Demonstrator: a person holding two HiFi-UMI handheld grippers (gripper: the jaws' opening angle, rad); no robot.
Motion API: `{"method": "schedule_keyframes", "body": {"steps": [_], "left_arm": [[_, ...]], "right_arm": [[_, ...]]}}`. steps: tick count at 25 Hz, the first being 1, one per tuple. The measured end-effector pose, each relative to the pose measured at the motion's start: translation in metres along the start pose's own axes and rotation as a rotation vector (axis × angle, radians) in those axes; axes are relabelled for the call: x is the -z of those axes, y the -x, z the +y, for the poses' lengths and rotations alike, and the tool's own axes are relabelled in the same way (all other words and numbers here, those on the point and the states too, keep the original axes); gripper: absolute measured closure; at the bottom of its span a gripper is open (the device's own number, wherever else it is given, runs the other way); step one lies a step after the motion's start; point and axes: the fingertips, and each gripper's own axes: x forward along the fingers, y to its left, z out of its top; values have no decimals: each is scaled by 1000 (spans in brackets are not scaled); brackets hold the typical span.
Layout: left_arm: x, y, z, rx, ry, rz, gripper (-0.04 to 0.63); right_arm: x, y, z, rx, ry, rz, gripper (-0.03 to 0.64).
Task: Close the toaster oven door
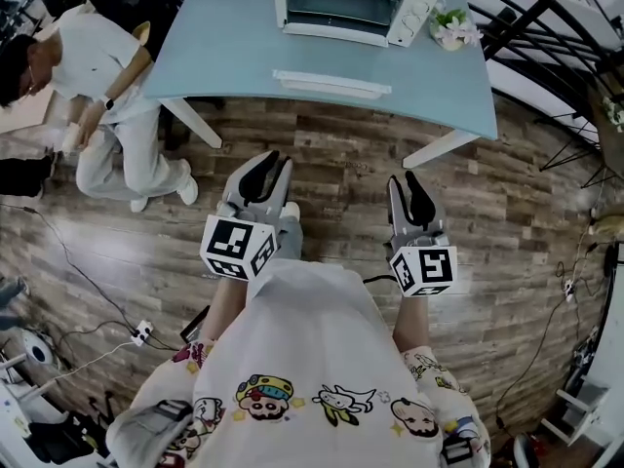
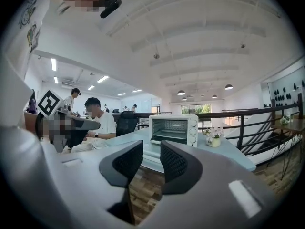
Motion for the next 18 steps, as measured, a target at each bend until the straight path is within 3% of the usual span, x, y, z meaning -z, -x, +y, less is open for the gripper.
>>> {"method": "schedule_keyframes", "body": {"steps": [8,18], "left_arm": [[-23,-55,57,49,-7,18,499],[-33,-81,115,94,0,34,488]], "right_arm": [[-16,-76,-9,29,-14,4,489],[-20,-131,-5,96,-27,35,488]]}}
